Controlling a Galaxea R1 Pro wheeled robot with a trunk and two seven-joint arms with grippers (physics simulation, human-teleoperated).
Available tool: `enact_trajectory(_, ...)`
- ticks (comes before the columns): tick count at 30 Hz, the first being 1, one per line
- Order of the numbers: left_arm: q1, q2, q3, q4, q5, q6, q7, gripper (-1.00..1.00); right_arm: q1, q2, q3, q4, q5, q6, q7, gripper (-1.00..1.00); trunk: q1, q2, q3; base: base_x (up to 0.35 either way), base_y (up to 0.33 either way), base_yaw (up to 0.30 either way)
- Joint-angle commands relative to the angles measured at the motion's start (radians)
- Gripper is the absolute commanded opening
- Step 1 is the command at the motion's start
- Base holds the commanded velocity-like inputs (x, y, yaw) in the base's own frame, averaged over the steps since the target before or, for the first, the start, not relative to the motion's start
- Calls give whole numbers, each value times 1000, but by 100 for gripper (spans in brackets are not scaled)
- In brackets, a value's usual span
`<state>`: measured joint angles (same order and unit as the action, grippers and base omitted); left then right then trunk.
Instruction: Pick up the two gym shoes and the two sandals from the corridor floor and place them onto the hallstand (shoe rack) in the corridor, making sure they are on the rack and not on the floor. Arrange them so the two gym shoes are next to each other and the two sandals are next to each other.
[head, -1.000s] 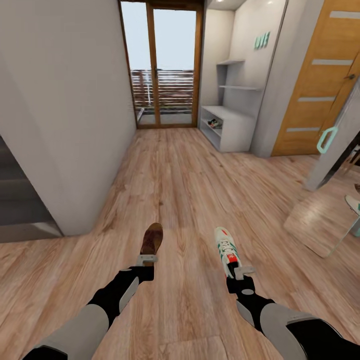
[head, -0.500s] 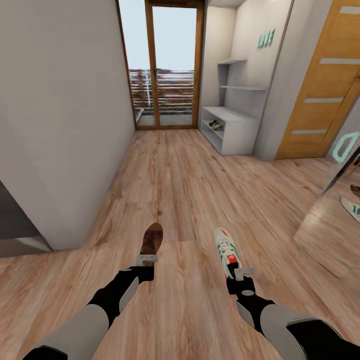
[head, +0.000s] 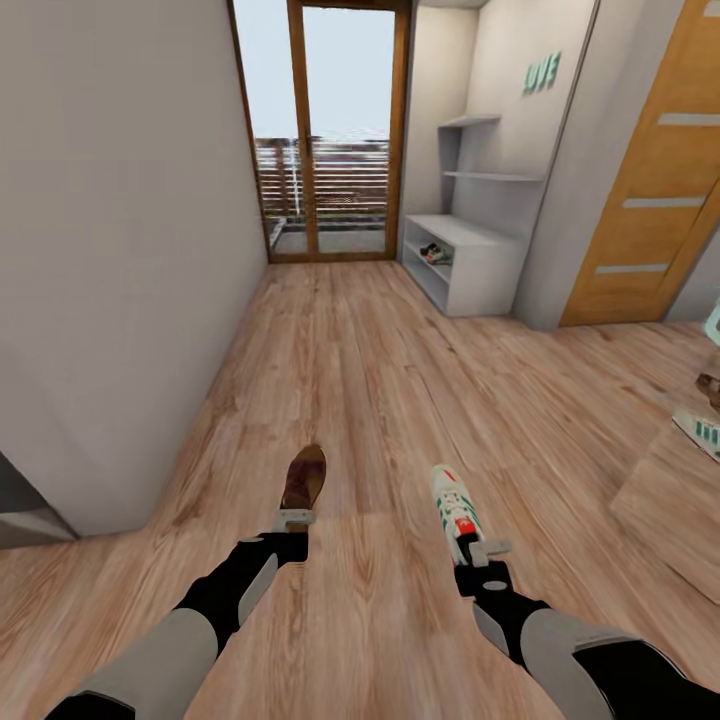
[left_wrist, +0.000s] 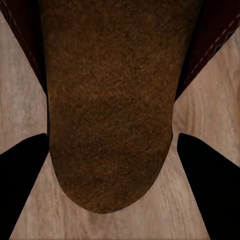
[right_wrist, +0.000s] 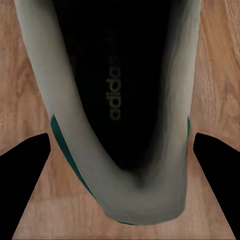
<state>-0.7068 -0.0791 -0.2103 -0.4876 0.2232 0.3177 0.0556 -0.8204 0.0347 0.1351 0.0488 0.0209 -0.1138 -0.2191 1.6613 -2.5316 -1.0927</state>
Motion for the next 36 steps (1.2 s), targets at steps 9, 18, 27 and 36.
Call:
enact_trajectory(9,0,1,-7,-2,10,4,5,-100,-2,-2,6,3,3,51,-5,-100,0,0,-1,350,0,0)
enact_trajectory(18,0,1,-6,-2,10,4,5,-100,-2,-2,6,2,3,56,-5,-100,0,0,-1,350,0,0)
enact_trajectory(27,0,5,22,-2,9,3,4,-100,-3,0,8,-2,2,60,-5,-100,0,0,-1,350,39,0)
enact_trajectory(36,-1,3,26,-2,10,3,3,-100,-3,2,8,-10,2,59,-4,-100,0,0,-1,350,81,0)
